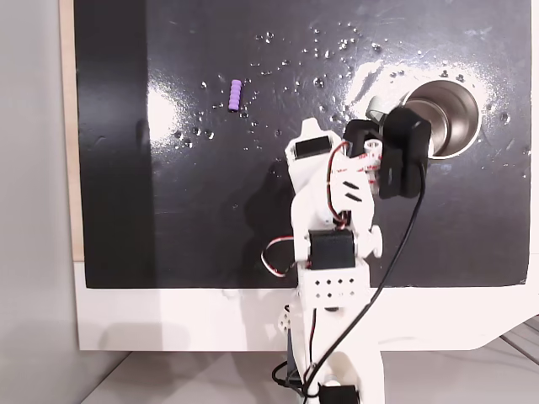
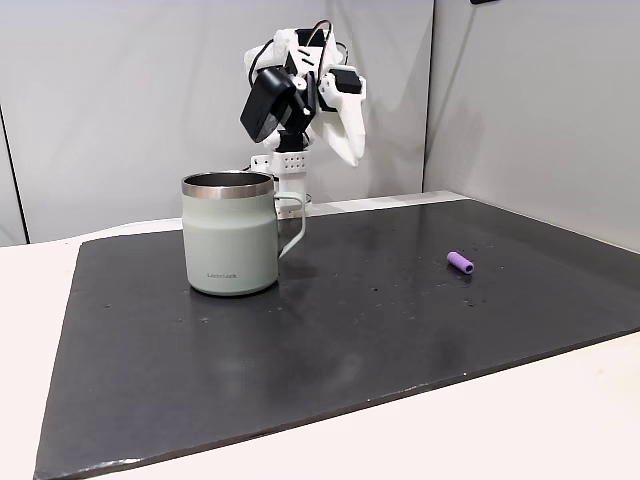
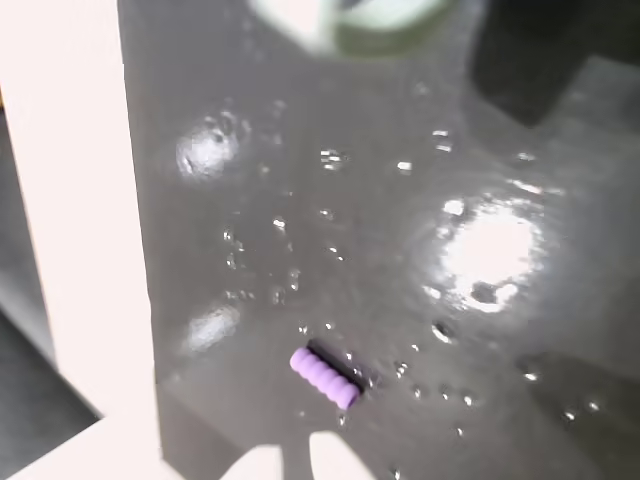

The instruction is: Grasp a pengrip and put it in the cup.

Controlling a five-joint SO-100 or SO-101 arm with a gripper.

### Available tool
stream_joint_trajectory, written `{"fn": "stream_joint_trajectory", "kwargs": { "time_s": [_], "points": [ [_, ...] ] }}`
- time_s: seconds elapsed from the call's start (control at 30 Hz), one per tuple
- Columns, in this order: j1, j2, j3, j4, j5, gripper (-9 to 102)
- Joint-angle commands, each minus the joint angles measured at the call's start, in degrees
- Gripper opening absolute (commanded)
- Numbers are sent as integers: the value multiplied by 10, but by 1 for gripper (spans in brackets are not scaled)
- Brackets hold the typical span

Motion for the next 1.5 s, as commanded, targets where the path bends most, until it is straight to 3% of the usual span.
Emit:
{"fn": "stream_joint_trajectory", "kwargs": {
  "time_s": [0.0,0.27,0.6,1.07,1.47],
  "points": [
    [-14,-91,-124,22,-25,0],
    [-61,-301,-340,127,-63,2],
    [-127,-497,-581,268,-62,12],
    [-140,-807,-1038,537,-76,18],
    [-145,-897,-1111,539,-125,20]
  ]
}}
